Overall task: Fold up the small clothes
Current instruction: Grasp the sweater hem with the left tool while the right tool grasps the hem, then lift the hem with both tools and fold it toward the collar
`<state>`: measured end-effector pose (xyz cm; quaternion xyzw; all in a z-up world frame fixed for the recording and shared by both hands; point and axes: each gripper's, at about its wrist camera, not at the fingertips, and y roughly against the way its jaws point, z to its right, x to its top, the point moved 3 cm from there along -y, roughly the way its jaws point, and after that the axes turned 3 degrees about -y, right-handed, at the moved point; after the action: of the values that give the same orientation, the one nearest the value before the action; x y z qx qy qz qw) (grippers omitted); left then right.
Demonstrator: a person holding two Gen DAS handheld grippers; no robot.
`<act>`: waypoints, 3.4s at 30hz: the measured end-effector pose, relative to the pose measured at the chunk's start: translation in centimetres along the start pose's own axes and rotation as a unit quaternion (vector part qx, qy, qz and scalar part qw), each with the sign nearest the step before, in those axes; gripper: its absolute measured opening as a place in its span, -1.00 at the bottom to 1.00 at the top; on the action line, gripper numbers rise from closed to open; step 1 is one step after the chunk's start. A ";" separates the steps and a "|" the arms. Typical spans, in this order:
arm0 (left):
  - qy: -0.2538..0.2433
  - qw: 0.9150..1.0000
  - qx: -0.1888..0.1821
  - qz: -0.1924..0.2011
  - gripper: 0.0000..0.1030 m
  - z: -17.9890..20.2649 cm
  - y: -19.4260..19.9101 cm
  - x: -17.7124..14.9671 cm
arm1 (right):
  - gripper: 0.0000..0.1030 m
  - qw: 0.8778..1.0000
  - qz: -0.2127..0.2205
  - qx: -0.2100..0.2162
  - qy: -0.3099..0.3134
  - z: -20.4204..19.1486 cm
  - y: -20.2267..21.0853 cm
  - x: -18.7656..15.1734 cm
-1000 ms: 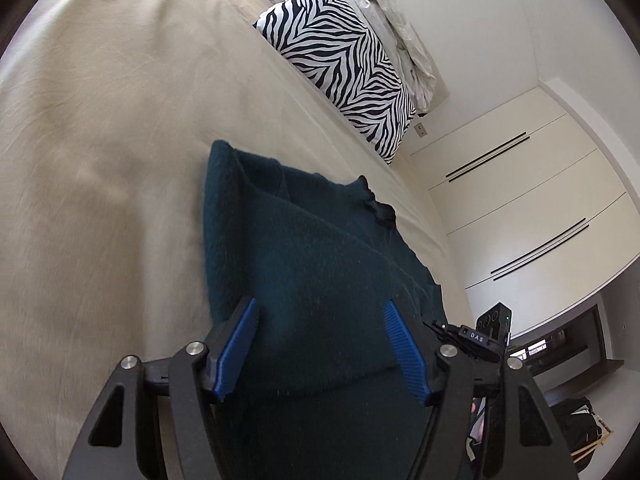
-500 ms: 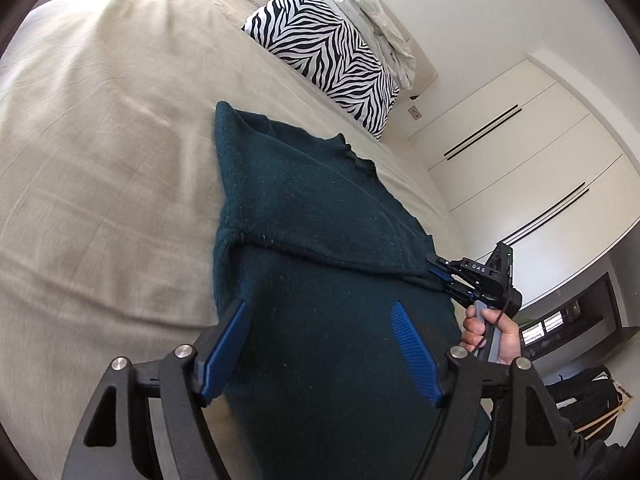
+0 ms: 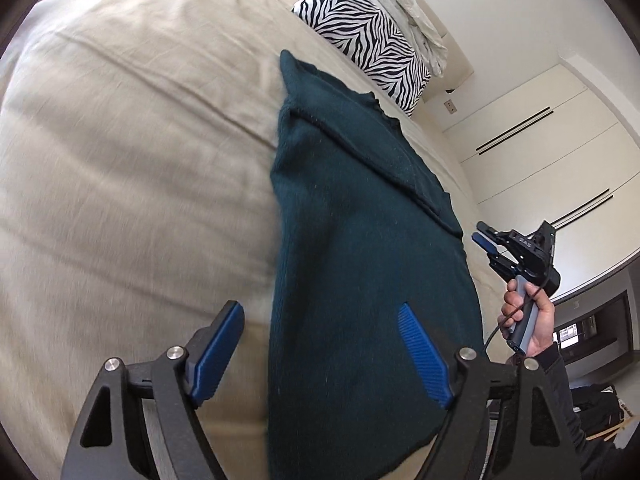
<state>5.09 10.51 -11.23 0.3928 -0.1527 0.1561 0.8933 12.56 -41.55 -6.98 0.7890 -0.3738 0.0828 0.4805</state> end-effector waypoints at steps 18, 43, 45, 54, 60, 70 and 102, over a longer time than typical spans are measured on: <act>0.008 0.996 0.000 -0.086 0.13 1.4 0.7 -6.7 | 0.31 0.993 0.004 -0.081 -0.088 13.3 17.0 -15.9; 0.031 0.993 -0.010 -0.117 -0.85 0.1 1.6 -9.3 | -0.85 0.987 -0.106 -0.053 -0.109 13.6 14.8 -19.0; 0.033 0.993 -0.014 -0.110 -0.86 0.2 2.0 -9.1 | -0.86 0.988 -0.099 -0.052 -0.107 13.3 15.1 -19.0; 0.057 0.994 -0.081 -0.042 -0.86 1.8 4.9 -6.1 | -0.87 0.993 -0.047 0.019 -0.107 9.6 17.9 -16.8; 0.072 0.989 -0.127 0.004 -0.86 2.9 6.5 -2.5 | -0.87 0.993 -0.016 0.062 -0.101 6.6 18.0 -13.3; 0.110 0.980 -0.157 0.050 -0.86 3.4 5.8 4.2 | -0.87 0.991 0.017 0.083 -0.102 3.9 14.7 -5.2; 0.130 0.988 -0.043 0.066 -0.36 -1.6 -12.1 27.1 | -0.85 0.991 0.029 -0.057 -0.119 7.4 -10.9 18.2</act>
<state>34.68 8.30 -9.46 0.3189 -0.0670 0.2577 0.9096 31.01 -54.05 -9.56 0.7532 -0.4553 -0.0195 0.4743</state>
